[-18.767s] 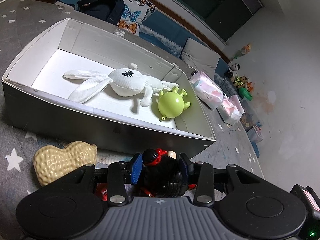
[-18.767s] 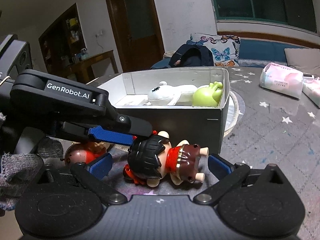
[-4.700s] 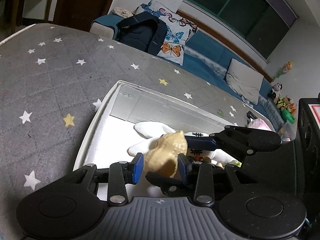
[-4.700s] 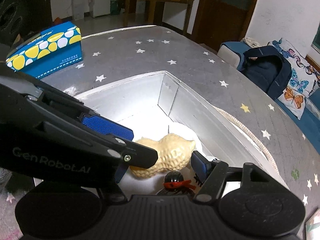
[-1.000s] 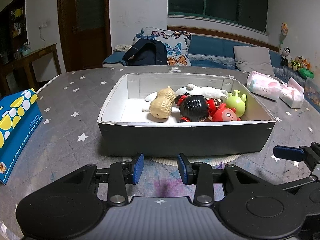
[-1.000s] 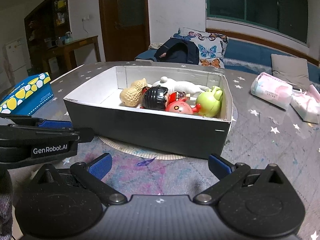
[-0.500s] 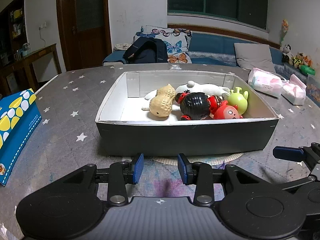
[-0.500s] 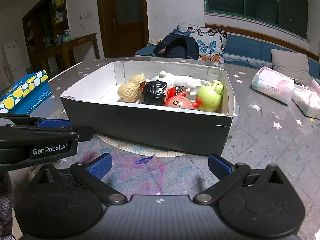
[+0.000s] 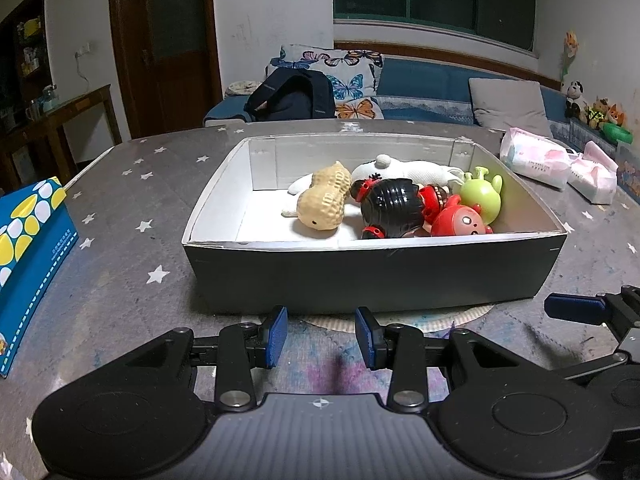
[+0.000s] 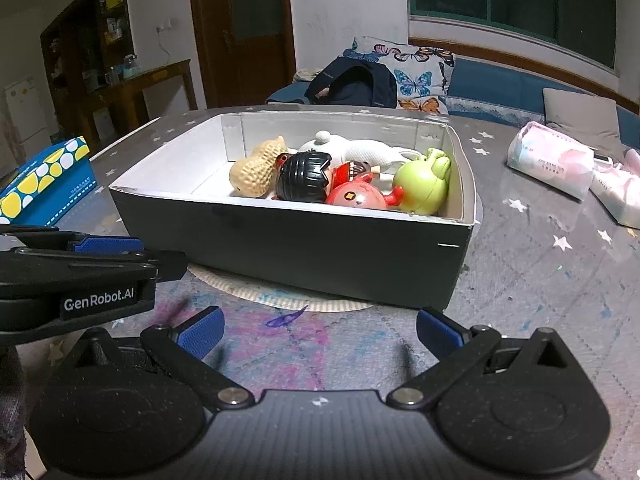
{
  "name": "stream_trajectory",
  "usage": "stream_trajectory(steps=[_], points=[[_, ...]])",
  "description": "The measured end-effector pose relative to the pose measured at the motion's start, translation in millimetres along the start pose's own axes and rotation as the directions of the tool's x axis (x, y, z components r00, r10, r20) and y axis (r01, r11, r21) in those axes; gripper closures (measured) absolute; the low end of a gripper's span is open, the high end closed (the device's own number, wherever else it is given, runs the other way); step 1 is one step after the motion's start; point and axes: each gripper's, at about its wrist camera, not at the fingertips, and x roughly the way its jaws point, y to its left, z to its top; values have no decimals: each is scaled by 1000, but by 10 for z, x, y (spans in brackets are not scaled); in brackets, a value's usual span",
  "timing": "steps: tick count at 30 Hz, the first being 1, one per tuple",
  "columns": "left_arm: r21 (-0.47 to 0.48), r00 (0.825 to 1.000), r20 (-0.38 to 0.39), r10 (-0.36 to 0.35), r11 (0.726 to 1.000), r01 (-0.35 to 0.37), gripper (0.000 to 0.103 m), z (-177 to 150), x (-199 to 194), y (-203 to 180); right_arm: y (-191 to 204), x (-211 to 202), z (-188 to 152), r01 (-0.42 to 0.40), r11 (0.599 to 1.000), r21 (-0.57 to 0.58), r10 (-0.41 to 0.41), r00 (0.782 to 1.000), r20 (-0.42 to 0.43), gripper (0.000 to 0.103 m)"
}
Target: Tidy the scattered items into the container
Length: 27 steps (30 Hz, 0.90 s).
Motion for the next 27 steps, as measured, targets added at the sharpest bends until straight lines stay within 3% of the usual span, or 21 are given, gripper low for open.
stream_trajectory(steps=[27], points=[[25, 999, -36, 15, 1000, -14, 63, 99, 203, -101, -138, 183, 66, 0, 999, 33, 1, 1000, -30, 0]])
